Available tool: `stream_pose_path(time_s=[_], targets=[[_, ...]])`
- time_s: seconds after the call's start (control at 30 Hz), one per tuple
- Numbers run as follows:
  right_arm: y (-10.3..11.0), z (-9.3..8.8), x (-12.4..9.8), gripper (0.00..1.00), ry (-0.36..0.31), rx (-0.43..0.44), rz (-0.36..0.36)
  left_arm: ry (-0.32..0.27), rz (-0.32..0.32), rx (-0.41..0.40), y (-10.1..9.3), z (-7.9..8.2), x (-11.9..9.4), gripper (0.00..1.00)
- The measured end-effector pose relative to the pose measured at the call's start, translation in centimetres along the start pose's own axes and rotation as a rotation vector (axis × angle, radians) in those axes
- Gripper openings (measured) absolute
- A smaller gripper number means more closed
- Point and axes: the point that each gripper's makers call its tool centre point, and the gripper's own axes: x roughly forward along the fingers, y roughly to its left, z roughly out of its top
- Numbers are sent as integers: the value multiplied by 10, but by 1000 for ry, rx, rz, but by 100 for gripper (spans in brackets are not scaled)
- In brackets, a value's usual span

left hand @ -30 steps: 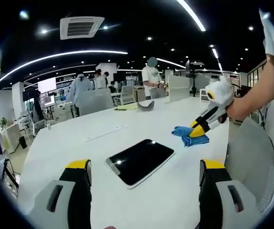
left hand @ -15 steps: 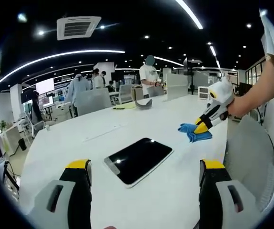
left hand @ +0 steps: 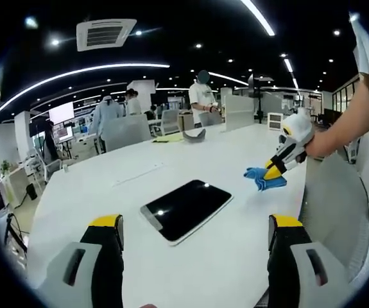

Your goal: Wipe the mirror surface with the cleaning cloth until all visible marks leave the cleaned area.

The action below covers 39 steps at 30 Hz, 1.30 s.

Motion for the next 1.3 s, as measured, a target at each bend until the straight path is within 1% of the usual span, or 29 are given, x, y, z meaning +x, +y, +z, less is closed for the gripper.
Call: stream_pose_path(time_s=[0.07, 0.2, 0.3, 0.57, 0.63, 0.8, 0.87, 1.0, 1.03, 1.1, 1.2, 1.3], targets=[[-4, -6, 0, 3, 27, -32, -21, 2, 0, 0, -1, 0, 0, 94], [-4, -19, 7, 3, 59, -28, -6, -2, 6, 2, 2, 2, 0, 94], [-6, -33, 12, 3, 102, -30, 4, -2, 14, -2, 5, 3, -1, 94], [-9, -49, 16, 3, 134, -13, 11, 11, 12, -3, 3, 1, -1, 94], [-10, -51, 16, 3, 137, -3, 12, 18, 9, -2, 2, -1, 0, 94], [-9, -56, 17, 3, 146, 4, 17, 22, 7, -1, 2, 1, 2, 94], [-8, -58, 18, 3, 142, 21, 23, 23, 6, 0, 1, 2, 2, 94], [-6, -68, 22, 3, 168, 10, 34, 26, 6, 0, 1, 1, 4, 94], [-5, -66, 22, 3, 154, 16, 32, 27, 6, 0, 1, 1, 4, 94], [-7, -66, 22, 3, 151, 33, 27, 29, 6, -1, 0, 1, 4, 94], [-6, -67, 22, 3, 143, 14, 27, 31, 4, 0, 0, 1, 3, 93], [-6, -66, 22, 3, 146, 17, 24, 31, 4, 0, 0, 1, 4, 93]])
